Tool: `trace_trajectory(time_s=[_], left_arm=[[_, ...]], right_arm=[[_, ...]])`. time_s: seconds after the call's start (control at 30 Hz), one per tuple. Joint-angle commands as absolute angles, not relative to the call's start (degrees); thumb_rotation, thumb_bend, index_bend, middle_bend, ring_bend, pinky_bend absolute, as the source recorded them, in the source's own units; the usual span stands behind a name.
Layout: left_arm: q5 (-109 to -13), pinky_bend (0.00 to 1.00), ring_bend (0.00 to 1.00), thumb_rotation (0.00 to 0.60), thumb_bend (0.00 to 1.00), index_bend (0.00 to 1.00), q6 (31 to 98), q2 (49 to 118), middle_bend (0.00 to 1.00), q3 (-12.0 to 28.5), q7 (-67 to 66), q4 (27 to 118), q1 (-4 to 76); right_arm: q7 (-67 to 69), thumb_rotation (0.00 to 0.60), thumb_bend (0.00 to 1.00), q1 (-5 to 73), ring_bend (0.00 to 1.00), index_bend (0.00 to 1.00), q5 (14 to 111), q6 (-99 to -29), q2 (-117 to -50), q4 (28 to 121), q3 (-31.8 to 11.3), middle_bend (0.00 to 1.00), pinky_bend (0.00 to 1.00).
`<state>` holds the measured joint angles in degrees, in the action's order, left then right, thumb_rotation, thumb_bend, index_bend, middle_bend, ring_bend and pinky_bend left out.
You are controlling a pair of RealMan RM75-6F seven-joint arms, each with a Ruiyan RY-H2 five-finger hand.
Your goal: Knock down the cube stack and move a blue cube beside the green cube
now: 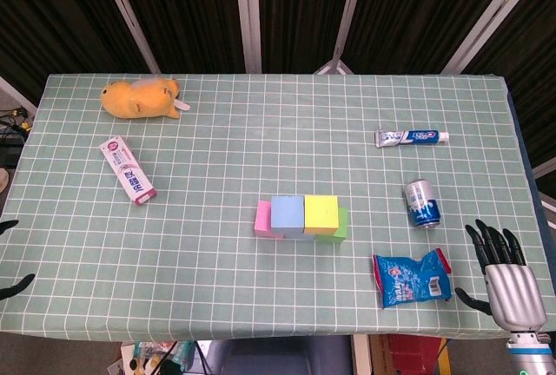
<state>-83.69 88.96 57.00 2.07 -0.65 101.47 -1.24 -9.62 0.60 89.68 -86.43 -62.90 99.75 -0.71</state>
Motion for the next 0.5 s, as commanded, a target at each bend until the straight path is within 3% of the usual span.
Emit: trace_trajectory(time_s=[0.03, 0.5], left_arm=[[-83.6, 0.00, 0.00, 0.600, 0.13, 0.21, 88.7, 57.1, 0.00, 2.1, -0.9, 101.5, -1.1], [-83.7, 0.00, 0.00, 0.600, 0.13, 0.21, 88.5, 57.3, 0.00, 1.9, -1.9, 101.9, -1.0]], right_arm=[[-9.6, 0.600, 0.14, 0.6, 0.08, 0.00, 88.8, -86.4, -63.2, 99.8, -1.1, 0.01, 0.03], [-3.2, 0.600, 0.14, 0.6, 0.08, 0.00, 89.7, -85.7, -61.4, 100.5, -0.2, 0.01, 0.03]])
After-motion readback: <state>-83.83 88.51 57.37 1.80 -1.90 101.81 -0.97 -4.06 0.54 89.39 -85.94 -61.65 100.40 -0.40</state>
